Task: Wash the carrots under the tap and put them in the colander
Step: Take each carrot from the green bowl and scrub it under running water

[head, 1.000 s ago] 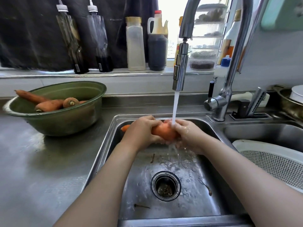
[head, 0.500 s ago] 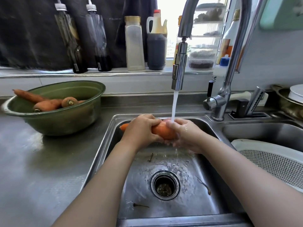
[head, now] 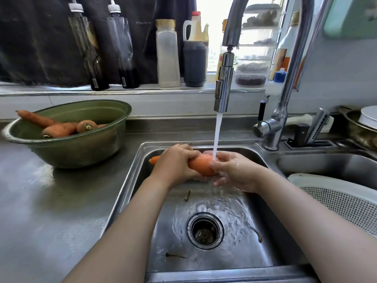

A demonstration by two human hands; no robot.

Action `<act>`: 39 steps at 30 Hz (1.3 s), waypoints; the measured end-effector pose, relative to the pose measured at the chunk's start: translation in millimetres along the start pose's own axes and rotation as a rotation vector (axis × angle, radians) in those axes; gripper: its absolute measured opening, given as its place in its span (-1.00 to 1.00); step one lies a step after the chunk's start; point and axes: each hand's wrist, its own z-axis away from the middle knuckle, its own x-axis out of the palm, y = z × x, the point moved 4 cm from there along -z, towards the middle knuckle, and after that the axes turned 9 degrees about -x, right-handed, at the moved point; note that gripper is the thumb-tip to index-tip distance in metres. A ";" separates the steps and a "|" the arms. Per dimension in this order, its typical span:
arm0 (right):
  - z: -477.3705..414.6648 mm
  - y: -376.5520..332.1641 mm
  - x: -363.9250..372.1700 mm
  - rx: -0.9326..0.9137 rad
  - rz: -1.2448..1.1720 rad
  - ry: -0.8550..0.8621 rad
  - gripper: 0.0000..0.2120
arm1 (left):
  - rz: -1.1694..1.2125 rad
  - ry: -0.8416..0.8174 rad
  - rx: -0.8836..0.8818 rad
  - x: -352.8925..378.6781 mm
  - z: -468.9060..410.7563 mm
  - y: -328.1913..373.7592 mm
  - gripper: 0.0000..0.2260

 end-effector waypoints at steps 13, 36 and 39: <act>-7.2 4.8 -1.0 -0.016 0.022 0.046 -0.73 | 0.016 0.009 0.001 0.3 0.5 0.5 -0.48; -5.8 0.0 12.8 -0.195 0.328 0.299 -0.67 | 0.276 -0.233 -0.140 9.2 -1.8 -13.1 -0.74; -8.3 -0.7 9.4 -0.156 0.316 0.247 -0.66 | 0.247 -0.225 -0.144 10.1 -2.6 -13.6 -0.65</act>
